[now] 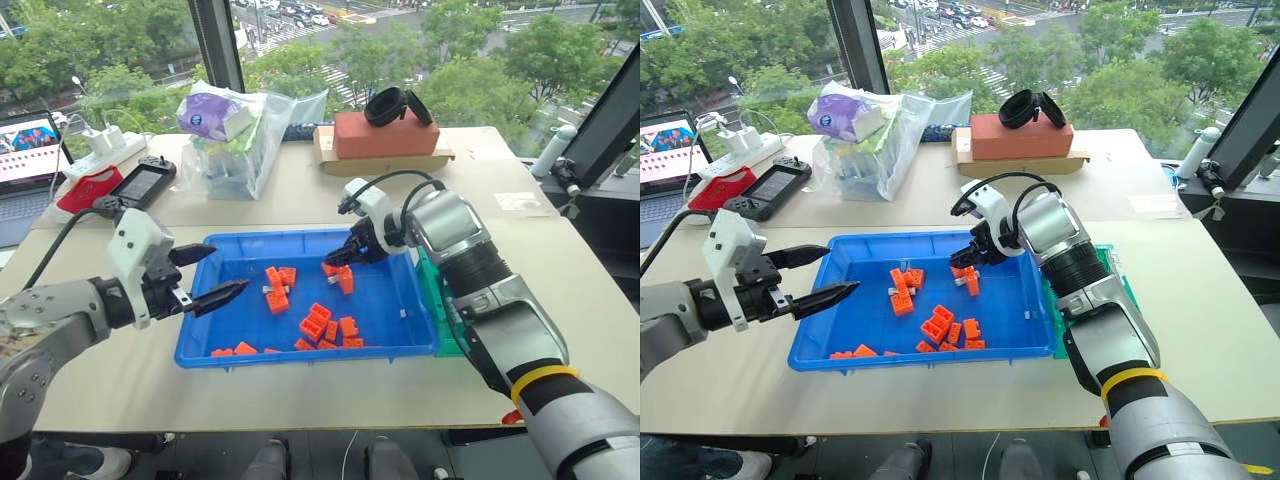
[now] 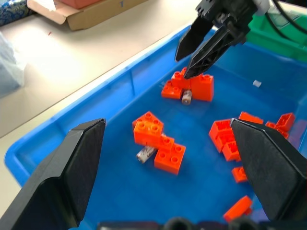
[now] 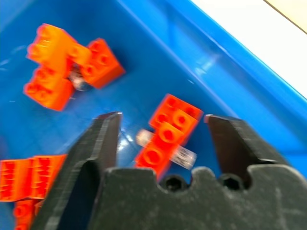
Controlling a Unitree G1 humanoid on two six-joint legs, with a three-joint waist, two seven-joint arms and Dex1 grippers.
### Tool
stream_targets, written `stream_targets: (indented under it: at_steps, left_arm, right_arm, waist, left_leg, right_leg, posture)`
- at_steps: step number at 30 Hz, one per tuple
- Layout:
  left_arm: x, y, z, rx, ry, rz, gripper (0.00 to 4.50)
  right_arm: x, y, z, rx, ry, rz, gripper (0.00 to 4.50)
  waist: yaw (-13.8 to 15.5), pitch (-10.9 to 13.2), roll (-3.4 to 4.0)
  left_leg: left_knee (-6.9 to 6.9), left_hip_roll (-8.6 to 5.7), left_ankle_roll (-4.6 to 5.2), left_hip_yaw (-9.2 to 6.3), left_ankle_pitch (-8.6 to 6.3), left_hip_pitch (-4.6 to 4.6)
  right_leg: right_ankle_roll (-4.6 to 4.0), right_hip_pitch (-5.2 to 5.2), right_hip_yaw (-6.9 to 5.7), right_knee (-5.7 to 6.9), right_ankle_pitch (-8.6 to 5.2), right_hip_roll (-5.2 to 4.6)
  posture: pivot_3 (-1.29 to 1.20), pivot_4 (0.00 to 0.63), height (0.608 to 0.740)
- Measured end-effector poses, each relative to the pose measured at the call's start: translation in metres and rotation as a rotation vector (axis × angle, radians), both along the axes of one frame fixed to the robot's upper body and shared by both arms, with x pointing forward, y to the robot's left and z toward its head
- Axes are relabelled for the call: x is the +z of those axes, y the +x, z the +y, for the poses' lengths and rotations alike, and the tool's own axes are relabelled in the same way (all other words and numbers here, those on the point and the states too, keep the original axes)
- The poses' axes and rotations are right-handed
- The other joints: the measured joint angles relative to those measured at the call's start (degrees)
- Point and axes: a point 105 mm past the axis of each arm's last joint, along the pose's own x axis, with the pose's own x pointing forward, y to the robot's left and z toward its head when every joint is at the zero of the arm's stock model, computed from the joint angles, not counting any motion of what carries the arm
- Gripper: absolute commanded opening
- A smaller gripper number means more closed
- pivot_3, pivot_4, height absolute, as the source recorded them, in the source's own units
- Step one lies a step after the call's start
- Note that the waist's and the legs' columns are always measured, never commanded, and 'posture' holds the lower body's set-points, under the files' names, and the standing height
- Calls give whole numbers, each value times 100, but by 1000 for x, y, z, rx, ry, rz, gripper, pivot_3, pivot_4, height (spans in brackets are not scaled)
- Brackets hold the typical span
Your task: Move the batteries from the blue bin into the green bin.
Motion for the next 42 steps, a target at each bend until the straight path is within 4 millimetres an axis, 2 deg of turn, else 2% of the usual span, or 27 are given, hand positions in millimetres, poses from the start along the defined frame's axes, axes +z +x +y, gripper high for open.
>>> stream_targets:
  at_steps: [9, 15, 16, 20, 21, 36, 39, 42]
  left_arm:
    - [0, 0, 0, -4, -7, 4, 4500]
    - [-1, 0, -1, -4, -6, 6, 4500]
    - [0, 0, -1, -4, -6, 5, 4500]
    - [1, 1, -1, -6, -6, -7, 4500]
    - [1, 1, -1, -6, -5, -7, 4500]
    - [0, 3, -3, -8, -5, -5, 4500]
    - [1, 4, -4, -13, -5, -5, 4500]
    - [0, 4, -5, -15, -5, -3, 4500]
  right_arm:
    - [-11, -7, 2, -13, -2, 38, 2430]
    - [-11, -8, 1, -30, -10, 39, 2430]
    - [-11, -8, 1, -29, -7, 42, 1924]
    - [-10, -8, 1, -27, -3, 36, 621]
    - [-10, -8, 2, -26, -2, 37, 461]
    - [-6, -3, -21, -55, -45, 1, 457]
    - [0, -4, -30, -47, -45, -10, 457]
    - [16, -10, -43, 4, -27, -32, 457]
  waist:
    - [1, 0, 0]
    - [-1, 0, 0]
    - [-1, 0, 0]
    - [0, -1, -1]
    - [1, -1, -2]
    - [5, -1, -2]
    - [14, -1, -3]
    - [22, -1, -3]
  left_leg:
    - [0, 0, 0, 0, 0, 0]
    - [0, 0, 0, 0, 0, 0]
    - [0, 0, 0, 0, 0, 0]
    - [0, 0, 0, 0, 0, 1]
    - [0, 0, 0, 0, 0, 1]
    - [0, 0, 0, 0, 0, 1]
    - [0, -1, 0, 1, 0, -1]
    - [0, -1, 1, 0, 0, -4]
  right_leg:
    - [0, 0, 0, 0, 0, 0]
    - [0, 0, 0, 0, 0, 0]
    - [0, 0, 0, 0, 0, 0]
    - [0, 1, 0, 0, 0, 0]
    - [0, 1, 0, 0, 0, 0]
    - [0, 1, 0, 0, 0, 0]
    - [1, 1, 0, -1, 0, 0]
    - [1, 1, -1, -5, -1, 0]
  posture:
    - [0, 150, 740]
    - [0, 150, 740]
    - [0, 150, 740]
    - [0, 150, 740]
    - [0, 150, 740]
    - [0, 150, 740]
    - [0, 150, 740]
    - [0, 150, 740]
